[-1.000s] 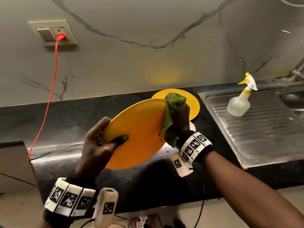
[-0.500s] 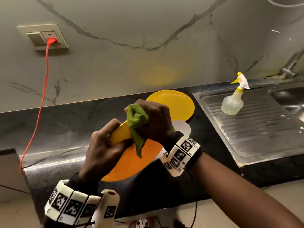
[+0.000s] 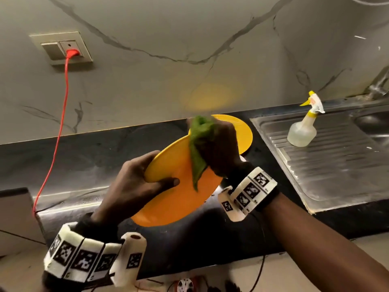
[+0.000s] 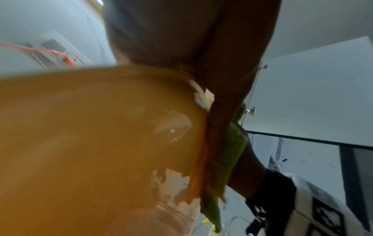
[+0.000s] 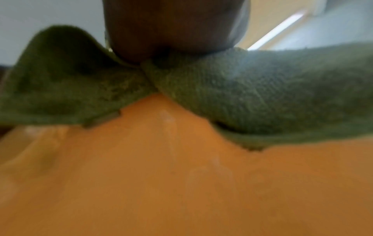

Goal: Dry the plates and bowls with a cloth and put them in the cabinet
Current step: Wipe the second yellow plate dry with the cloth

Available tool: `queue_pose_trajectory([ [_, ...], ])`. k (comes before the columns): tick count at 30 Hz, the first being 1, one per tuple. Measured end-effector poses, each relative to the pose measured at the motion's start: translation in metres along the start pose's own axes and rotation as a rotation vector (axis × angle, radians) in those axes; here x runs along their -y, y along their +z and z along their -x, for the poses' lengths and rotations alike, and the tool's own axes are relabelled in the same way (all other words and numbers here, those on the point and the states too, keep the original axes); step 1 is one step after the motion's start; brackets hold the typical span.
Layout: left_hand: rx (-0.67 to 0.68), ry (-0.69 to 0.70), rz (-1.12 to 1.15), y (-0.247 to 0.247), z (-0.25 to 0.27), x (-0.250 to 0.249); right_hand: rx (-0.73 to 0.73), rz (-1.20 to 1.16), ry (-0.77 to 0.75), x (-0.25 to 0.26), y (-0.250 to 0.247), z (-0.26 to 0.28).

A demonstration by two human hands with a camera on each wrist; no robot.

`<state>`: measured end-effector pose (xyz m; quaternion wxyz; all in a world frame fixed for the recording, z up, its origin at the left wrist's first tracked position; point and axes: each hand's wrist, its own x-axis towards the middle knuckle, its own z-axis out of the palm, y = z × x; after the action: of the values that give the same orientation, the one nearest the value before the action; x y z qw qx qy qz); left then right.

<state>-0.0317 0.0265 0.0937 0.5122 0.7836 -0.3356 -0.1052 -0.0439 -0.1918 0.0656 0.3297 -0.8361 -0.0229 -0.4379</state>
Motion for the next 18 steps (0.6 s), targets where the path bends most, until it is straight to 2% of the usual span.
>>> queue_pose_trajectory([
  [2,0.019,0.071,-0.021,0.005,-0.004,-0.004,0.085,0.045,-0.196,0.02,0.004,-0.002],
  [4,-0.009,0.113,0.038,0.008,-0.002,-0.007,0.088,0.041,-0.224,0.031,0.006,-0.006],
  [6,-0.055,0.132,0.053,0.007,0.004,-0.007,0.024,0.01,-0.14,0.031,0.002,-0.011],
  [10,-0.139,0.116,0.077,0.001,0.016,-0.009,-0.074,-0.259,0.414,-0.009,-0.006,-0.015],
  [12,-0.172,0.099,0.117,-0.002,0.019,-0.009,-0.122,-0.209,0.468,-0.033,-0.006,-0.01],
  [15,-0.161,0.074,0.206,-0.001,0.022,-0.006,-0.105,-0.182,0.551,-0.041,-0.005,-0.007],
  [18,-0.111,0.008,0.244,0.0,0.02,0.0,-0.136,-0.187,0.395,-0.019,-0.014,-0.023],
])
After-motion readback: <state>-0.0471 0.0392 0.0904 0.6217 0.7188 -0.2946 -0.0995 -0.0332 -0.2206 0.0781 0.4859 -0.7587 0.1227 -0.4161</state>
